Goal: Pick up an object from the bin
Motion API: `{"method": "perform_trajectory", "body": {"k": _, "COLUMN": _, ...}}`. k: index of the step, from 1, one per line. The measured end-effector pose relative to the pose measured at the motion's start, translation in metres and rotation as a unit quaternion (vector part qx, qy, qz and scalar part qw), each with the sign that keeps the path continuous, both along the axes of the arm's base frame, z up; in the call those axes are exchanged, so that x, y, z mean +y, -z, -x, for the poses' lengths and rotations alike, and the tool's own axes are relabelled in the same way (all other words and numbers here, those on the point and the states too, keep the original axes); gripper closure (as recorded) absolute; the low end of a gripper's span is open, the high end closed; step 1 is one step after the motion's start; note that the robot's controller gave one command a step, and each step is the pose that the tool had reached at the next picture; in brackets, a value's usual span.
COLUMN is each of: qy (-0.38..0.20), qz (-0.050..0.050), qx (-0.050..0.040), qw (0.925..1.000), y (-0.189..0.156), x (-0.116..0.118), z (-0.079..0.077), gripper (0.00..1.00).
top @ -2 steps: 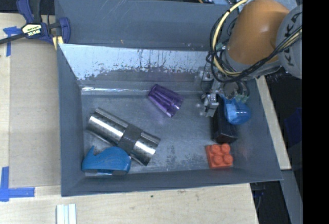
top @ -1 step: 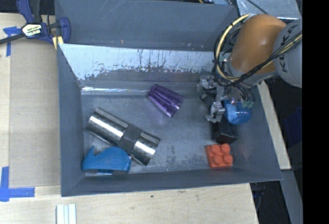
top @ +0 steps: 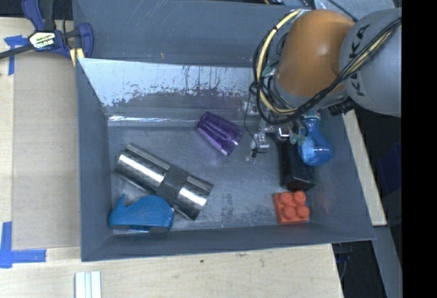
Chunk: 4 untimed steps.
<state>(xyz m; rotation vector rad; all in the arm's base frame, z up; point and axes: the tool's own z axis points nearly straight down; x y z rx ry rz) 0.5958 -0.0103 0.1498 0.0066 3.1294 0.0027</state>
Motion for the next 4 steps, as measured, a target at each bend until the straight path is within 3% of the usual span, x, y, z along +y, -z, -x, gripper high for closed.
{"method": "perform_trajectory", "body": {"k": 1, "qy": -0.075, "qz": 0.003, "qx": -0.0031, "qw": 0.9972, "y": 0.068, "x": -0.010, "z": 0.004, "gripper": 0.00}}
{"method": "perform_trajectory", "body": {"k": 2, "qy": -0.003, "qz": -0.001, "qx": -0.0023, "qw": 1.0000, "y": 0.070, "x": 0.052, "z": -0.022, "gripper": 0.00}}
{"method": "perform_trajectory", "body": {"k": 3, "qy": -0.063, "qz": 0.003, "qx": -0.0043, "qw": 0.9980, "y": 0.079, "x": 0.062, "z": -0.025, "gripper": 0.00}}
{"method": "perform_trajectory", "body": {"k": 4, "qy": -0.003, "qz": -0.001, "qx": -0.0040, "qw": 1.0000, "y": 0.079, "x": 0.049, "z": -0.017, "gripper": 0.00}}
